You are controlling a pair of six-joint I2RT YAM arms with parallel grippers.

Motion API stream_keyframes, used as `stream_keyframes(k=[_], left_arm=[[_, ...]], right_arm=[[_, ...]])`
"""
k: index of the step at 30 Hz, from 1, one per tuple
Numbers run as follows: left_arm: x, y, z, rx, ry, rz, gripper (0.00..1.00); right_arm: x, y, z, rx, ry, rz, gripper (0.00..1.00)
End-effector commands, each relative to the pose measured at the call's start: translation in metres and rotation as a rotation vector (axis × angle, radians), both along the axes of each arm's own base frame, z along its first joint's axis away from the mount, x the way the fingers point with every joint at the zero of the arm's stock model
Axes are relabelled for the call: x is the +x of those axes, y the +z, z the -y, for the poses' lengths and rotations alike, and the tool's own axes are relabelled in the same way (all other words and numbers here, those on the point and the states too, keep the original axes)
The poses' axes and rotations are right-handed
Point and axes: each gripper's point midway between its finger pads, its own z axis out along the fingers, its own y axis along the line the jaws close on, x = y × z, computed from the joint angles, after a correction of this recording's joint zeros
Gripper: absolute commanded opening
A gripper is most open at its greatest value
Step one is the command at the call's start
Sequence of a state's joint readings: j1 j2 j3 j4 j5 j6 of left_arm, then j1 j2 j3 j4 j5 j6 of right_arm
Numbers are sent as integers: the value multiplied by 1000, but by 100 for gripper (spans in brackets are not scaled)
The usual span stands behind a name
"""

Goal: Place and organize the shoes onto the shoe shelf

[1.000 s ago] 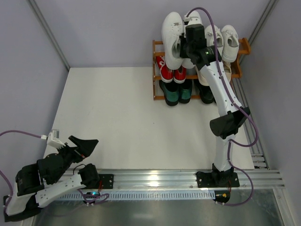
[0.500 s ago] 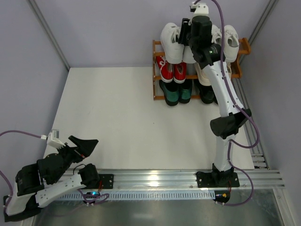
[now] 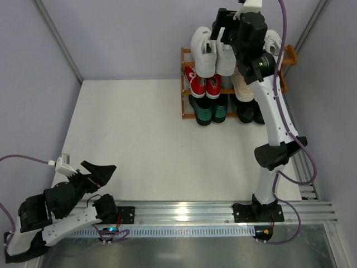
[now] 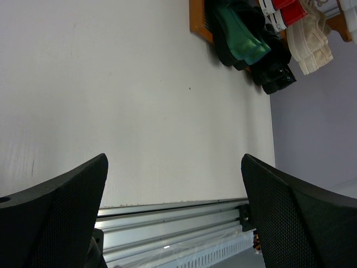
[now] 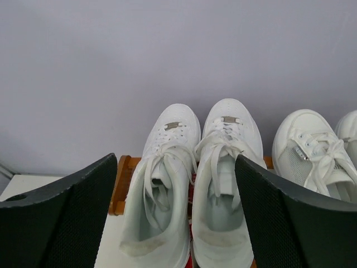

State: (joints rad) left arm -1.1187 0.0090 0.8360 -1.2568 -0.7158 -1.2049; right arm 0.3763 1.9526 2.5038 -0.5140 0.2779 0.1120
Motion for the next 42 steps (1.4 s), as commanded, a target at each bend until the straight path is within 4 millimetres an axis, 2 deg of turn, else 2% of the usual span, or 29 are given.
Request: stream_keyframes(k=[1,2,3,4,5,6,7,9,10,12,13,15,16,17,18,19,20,22,24,25,26,27,28,31,35,42], left_arm=[[0,10,-14,-65,40,39,100],[0,11,-14,-62,38,43,100],[0,11,-13,-61,37,43,100],[1,13,-12,-65,34,50,100],[1,15,-11,-69,31,55,100],[1,15,-10,-60,24,62,100],[1,16,-7,-60,14,67,100],[4,22,0,-60,-7,91,100],[4,27,9,-74,-31,101,100],[6,30,21,-50,-66,112,100],[7,29,30,-27,-90,106,100],[7,36,47,-30,-142,115,100],[9,36,55,6,-163,113,100],[9,40,64,2,-187,116,100],[10,41,69,11,-199,116,99],[13,38,76,42,-210,107,100],[13,38,80,50,-220,103,100],[16,40,89,52,-230,105,100],[20,37,100,68,-242,98,100],[21,36,104,69,-245,97,100],[23,33,109,81,-251,89,100],[23,28,114,89,-262,81,100],[25,31,119,75,-265,90,100],[29,28,131,83,-279,85,100],[32,28,145,94,-303,92,100],[36,28,157,116,-321,85,100]], right_arm=[[-71,92,14,70,35,218,89],[-83,101,17,69,38,242,99],[-93,106,20,60,40,256,100],[-115,113,26,63,48,272,100],[-126,114,25,61,65,274,100],[-135,111,25,57,78,264,100],[-154,102,29,48,92,244,100],[-173,86,27,39,140,218,100],[-187,62,29,31,165,175,100],[-204,35,32,21,189,125,100],[-220,11,36,34,204,89,100],[-235,-21,32,34,260,36,100],[-239,-56,30,34,272,-33,100],[-256,-59,36,59,284,-23,100],[-267,-74,34,54,320,-51,100],[-272,-102,32,37,341,-108,100],[-290,-104,33,48,376,-100,100],[-304,-138,34,47,398,-189,100],[-324,-148,44,74,390,-204,100],[-329,-161,47,77,380,-220,100],[-334,-165,50,88,379,-215,100],[-346,-161,55,117,382,-171,100],[-349,-171,55,125,384,-181,100],[-360,-178,61,166,372,-175,100],[-363,-185,74,167,311,-194,100],[-380,-167,67,201,395,-100,100]])
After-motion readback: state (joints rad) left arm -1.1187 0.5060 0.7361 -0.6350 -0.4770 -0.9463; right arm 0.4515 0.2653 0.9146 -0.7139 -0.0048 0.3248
